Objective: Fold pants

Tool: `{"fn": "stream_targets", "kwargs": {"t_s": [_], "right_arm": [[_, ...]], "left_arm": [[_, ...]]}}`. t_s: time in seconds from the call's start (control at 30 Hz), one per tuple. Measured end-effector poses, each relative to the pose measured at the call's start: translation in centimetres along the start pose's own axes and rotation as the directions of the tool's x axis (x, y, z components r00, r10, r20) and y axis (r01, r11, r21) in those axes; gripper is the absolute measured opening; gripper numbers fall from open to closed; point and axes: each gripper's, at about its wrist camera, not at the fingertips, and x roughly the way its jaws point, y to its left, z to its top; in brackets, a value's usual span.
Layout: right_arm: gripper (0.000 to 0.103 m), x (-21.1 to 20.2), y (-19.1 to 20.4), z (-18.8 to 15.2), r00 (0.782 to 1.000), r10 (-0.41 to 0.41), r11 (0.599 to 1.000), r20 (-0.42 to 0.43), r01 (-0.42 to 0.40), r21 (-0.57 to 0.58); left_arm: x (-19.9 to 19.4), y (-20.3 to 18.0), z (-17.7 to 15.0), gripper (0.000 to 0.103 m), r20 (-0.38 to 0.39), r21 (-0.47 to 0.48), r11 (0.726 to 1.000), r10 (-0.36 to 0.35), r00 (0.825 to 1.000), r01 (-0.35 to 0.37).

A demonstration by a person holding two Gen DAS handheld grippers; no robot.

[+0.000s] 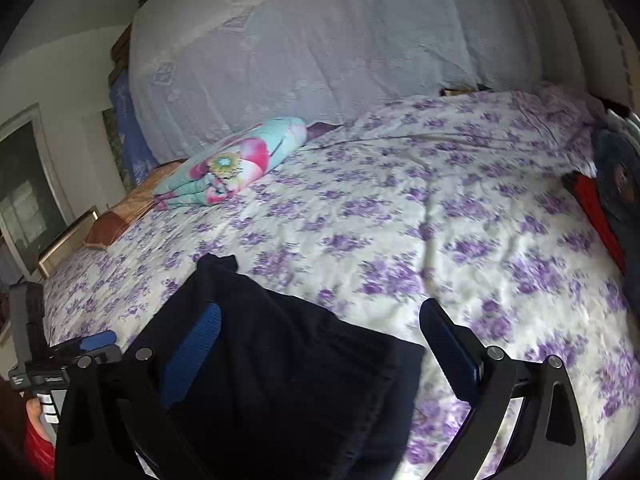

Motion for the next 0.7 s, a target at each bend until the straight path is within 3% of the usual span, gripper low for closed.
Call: {"fn": "stream_targets", "kwargs": {"t_s": [0.1,0.2,0.27,0.37,0.43,0.57,0.6,0.63,0.7], "right_arm": [[0.1,2.5,4.1,0.0,0.998,0.002,0.988,-0.067,-0.012,-0.155],[0.1,6.7,6.4,-2.5,0.969,-0.123,0.944,-0.215,0.047,-0.327],[0.1,6.0,6.6,-2.9,0.976,-0.128,0.937,-0.179,0.059,-0.344],[0.1,2.1,4.9,-2.1,0.991,0.005,0.974,-0.131,-0.035,-0.226],[0.1,-0.1,2.4,-2.2,0.99,0.058,0.989,-0.126,-0.074,-0.127],[0.1,-0.4,-4.4,-3.8,0.97,0.03,0.997,-0.24,-0.011,0.083],[0.1,0.1,-5.8,-4.5,0.963,0.048,0.99,-0.265,-0.009,0.144],[0.1,0.7,-7.3,-5.3,0.95,0.122,0.969,-0.286,-0.051,0.241],[0.1,1.9,-9.3,-6.5,0.918,0.287,0.896,-0.274,-0.156,0.415]], "left_arm": [[3.3,0.5,-1.2,0.099,-0.106,0.019,0.998,0.062,0.992,-0.061],[2.7,0.4,-1.3,0.099,-0.079,0.028,0.998,0.059,0.995,-0.057],[2.5,0.7,-1.4,0.099,-0.078,0.022,0.999,0.043,0.996,-0.041],[2.0,1.0,-1.0,0.098,-0.089,0.025,1.0,-0.007,0.996,0.009],[1.6,1.4,-0.9,0.098,-0.109,0.018,0.996,-0.083,0.991,0.086],[1.8,1.3,-0.2,0.098,-0.173,-0.026,0.966,-0.256,0.951,0.256],[2.5,1.0,0.0,0.098,-0.199,-0.035,0.957,-0.287,0.937,0.286],[3.3,0.6,0.2,0.098,-0.226,-0.036,0.952,-0.305,0.925,0.305],[4.7,-0.5,0.3,0.098,-0.251,-0.001,0.957,-0.281,0.926,0.29]]}}
